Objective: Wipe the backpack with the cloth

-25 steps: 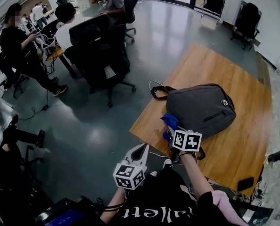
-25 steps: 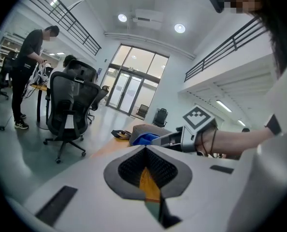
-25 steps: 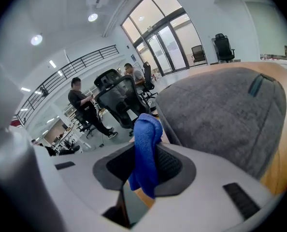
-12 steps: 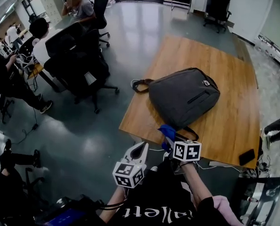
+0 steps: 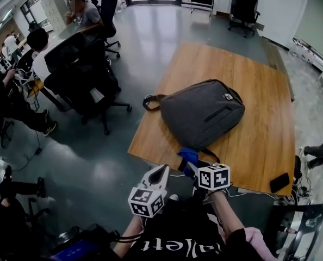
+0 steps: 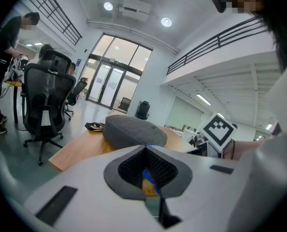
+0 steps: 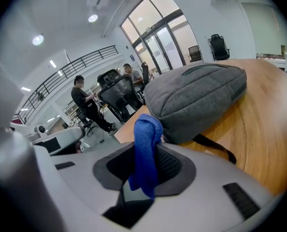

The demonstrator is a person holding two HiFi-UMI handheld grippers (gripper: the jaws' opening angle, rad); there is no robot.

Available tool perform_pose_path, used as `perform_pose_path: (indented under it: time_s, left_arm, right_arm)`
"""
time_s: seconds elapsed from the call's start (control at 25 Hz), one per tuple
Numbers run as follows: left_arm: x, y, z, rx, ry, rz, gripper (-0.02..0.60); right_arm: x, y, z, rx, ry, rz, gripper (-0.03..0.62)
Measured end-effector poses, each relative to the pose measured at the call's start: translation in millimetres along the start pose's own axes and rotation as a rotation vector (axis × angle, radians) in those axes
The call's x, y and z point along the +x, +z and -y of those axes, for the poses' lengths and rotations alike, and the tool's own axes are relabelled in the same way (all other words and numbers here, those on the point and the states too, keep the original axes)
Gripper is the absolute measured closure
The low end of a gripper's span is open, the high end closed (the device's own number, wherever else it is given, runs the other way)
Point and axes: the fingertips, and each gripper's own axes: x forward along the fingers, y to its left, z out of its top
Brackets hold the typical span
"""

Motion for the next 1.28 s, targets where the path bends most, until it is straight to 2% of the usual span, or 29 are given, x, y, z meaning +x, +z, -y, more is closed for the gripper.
perform_pose_path:
  time_s: [0.2,0.36,0.52,0.88,1.28]
  left_arm:
    - [29.2,8.1,21.9,-0.017,0.031,0.019,0.583]
    - [57.1,2.9,45.5,0.003,0.042,0.000,0.583]
    - [79.0,4.2,57.6,0.003,0.084,0.002,0.583]
    - [113.4,-2.3,88.4,-0.002,0.139,-0.009,0.583]
    - [117.9,-2.3,92.0,-0.006,0.217,-0.018,0.583]
  right_arm:
    - [-10.2,15.7,35.2,0.000,0.037,-0.010,0.490]
    - [-22.5,30.1,71.0,0.006,0.062,-0.007,0.490]
    - [-36.5,40.4,110.1,0.024,0.068,-0.002,0.490]
    - [-60.6,66.9,213.1,0.093,0.018,0.042,0.490]
    - [-78.3,97.3,309.3,0.126,-0.076,0.074,0.490]
